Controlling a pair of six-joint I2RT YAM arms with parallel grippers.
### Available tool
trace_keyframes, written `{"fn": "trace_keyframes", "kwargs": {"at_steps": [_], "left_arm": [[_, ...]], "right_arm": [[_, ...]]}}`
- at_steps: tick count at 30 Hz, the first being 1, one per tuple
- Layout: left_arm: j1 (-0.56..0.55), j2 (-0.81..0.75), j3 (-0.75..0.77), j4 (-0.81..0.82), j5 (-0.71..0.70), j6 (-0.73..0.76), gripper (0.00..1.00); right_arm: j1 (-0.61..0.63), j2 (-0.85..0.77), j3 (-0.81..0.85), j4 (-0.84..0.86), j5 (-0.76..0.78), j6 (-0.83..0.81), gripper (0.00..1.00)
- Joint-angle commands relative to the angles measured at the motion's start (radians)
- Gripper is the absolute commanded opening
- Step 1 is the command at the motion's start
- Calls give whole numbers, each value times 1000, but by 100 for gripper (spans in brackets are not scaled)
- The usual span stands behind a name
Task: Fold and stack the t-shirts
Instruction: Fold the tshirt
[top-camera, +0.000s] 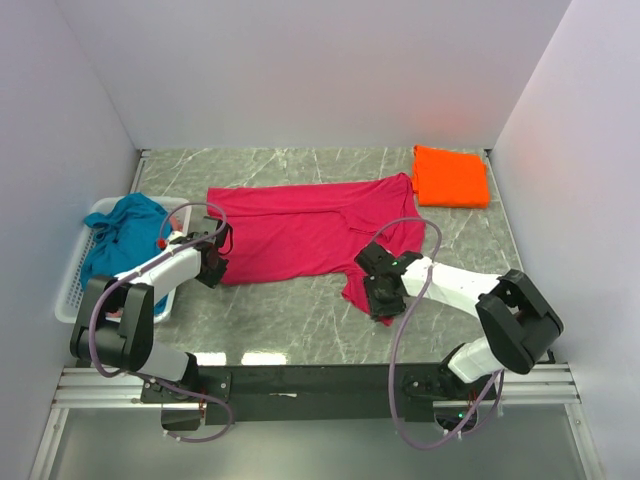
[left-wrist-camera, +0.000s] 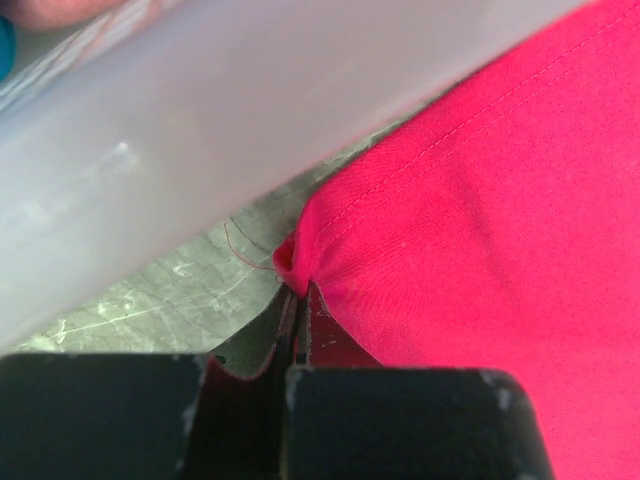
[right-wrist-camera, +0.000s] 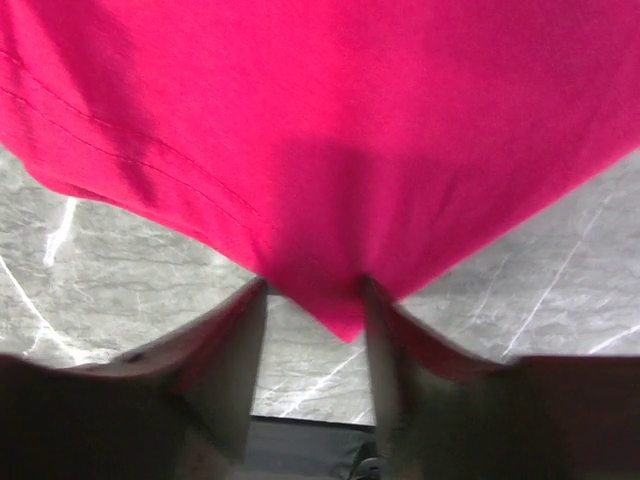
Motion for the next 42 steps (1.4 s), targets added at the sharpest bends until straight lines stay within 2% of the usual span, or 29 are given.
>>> {"fn": "trace_keyframes", "kwargs": {"at_steps": [1, 2, 4, 6, 8, 10, 15, 20, 31, 42], "left_arm": [[4, -12, 15, -28, -2, -6, 1], [4, -22, 12, -36, -4, -7, 1], [4, -33, 9, -59, -5, -21, 1], [4, -45, 9, -90, -8, -29, 1], [4, -53, 10, -113, -14, -38, 1], [4, -59, 10, -127, -13, -41, 1], [2, -78, 13, -122, 10, -30, 1], [4, -95, 33, -116, 24, -9, 1], [7, -72, 162, -136, 30, 22, 1], [48, 2, 288, -147, 33, 40, 1]], "right_arm": [[1, 21, -73, -11, -55, 73, 31], [1, 11, -74, -28, -55, 87, 25], [1, -5, -79, -51, -55, 122, 21], [-1, -40, -84, -74, -55, 143, 12], [-1, -61, -78, -150, 4, 179, 4], [-1, -83, -87, -181, 17, 188, 0], [-1, -164, -102, -206, -11, 199, 0], [-37, -209, 0, -175, 2, 150, 0], [-199, -187, 182, -163, 48, 24, 0], [-318, -74, 398, -152, 42, -68, 0]]}}
